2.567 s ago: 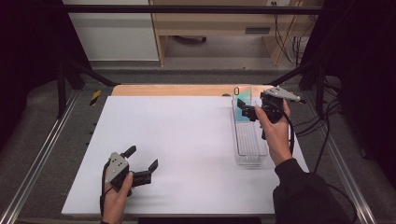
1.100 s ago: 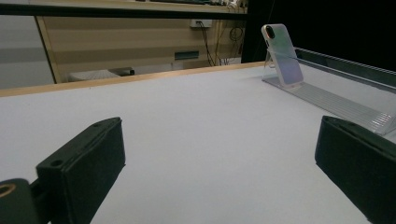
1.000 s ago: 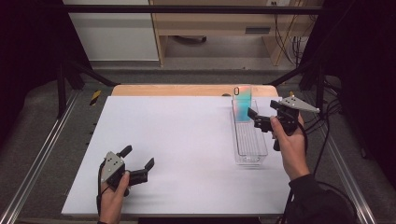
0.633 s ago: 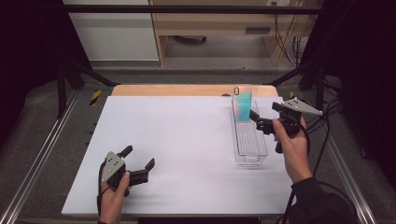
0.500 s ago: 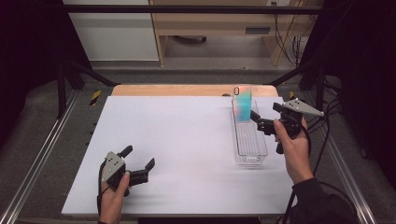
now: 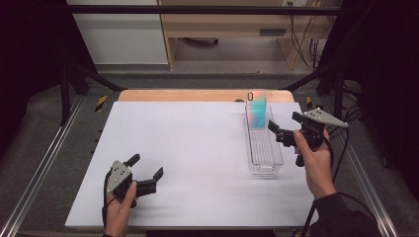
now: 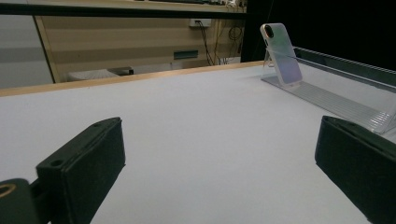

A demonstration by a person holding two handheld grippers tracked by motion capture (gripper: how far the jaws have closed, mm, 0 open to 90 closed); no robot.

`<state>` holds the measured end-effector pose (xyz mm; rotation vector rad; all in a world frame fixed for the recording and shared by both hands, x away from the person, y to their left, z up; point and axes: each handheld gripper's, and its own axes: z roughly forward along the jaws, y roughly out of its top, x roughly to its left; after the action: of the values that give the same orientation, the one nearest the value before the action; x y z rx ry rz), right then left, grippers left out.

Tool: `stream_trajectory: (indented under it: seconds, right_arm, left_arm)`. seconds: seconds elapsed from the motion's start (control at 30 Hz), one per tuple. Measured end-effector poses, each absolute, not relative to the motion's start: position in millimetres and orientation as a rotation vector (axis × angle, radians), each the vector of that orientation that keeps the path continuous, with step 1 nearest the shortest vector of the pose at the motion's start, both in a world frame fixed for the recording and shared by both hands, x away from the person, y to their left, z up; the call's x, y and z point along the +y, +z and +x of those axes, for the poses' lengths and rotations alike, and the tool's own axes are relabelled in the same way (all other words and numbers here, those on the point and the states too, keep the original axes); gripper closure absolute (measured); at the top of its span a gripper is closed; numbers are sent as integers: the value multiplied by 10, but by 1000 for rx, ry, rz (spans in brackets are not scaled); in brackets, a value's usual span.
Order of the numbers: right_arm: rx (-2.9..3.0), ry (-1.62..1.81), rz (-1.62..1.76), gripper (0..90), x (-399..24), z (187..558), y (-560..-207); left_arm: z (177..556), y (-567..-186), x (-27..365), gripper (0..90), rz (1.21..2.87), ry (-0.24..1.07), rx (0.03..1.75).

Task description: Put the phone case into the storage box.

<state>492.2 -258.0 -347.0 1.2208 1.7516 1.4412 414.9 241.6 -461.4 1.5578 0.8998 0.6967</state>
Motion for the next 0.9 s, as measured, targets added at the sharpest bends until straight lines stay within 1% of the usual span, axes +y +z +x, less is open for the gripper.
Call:
stream_trajectory:
  seconds: [0.9]
  right_arm:
    - [1724,1421,1228,34,-2783,4732,-3521]
  left_arm:
    - [4146,-4613,2424,10,1560,697,899]
